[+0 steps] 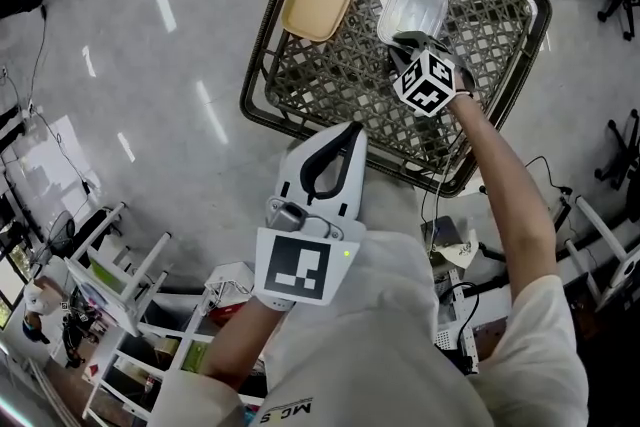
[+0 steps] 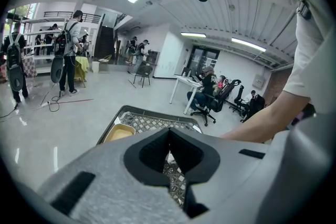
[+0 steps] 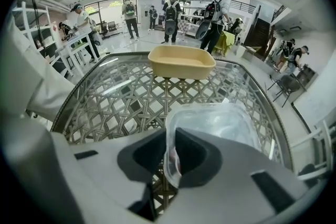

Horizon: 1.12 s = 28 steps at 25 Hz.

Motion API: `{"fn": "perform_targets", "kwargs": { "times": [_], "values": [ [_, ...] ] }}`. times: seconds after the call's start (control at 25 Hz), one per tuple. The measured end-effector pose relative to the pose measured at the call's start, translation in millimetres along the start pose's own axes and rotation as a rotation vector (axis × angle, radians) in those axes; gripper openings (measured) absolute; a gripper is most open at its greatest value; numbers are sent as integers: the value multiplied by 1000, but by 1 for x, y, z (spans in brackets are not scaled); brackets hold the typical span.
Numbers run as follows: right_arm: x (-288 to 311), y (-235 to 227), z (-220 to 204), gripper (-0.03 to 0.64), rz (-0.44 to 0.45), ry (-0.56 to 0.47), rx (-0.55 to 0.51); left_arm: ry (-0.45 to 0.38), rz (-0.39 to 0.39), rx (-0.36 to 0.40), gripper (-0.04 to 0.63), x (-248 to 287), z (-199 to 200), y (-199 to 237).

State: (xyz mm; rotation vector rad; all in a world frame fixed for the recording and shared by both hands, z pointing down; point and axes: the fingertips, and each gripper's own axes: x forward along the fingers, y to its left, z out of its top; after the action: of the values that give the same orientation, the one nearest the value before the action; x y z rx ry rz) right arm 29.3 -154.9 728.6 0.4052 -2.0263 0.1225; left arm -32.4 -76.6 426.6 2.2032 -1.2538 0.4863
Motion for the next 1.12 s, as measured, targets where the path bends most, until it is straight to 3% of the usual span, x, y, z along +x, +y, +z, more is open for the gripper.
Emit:
{"fn": "perform_targets", "kwargs": {
  "times": [0.4, 0.72, 1.12],
  "values": [
    [-51, -15, 12, 66, -80, -109, 96, -16, -6, 26, 25, -3, 11, -3],
    [-134, -26, 49, 66, -177, -268, 182, -32, 2, 42, 25, -14, 27, -6],
    [-263, -25, 95, 66, -334, -517, 326, -110, 26, 82, 25, -37, 56, -14]
  ]
}}
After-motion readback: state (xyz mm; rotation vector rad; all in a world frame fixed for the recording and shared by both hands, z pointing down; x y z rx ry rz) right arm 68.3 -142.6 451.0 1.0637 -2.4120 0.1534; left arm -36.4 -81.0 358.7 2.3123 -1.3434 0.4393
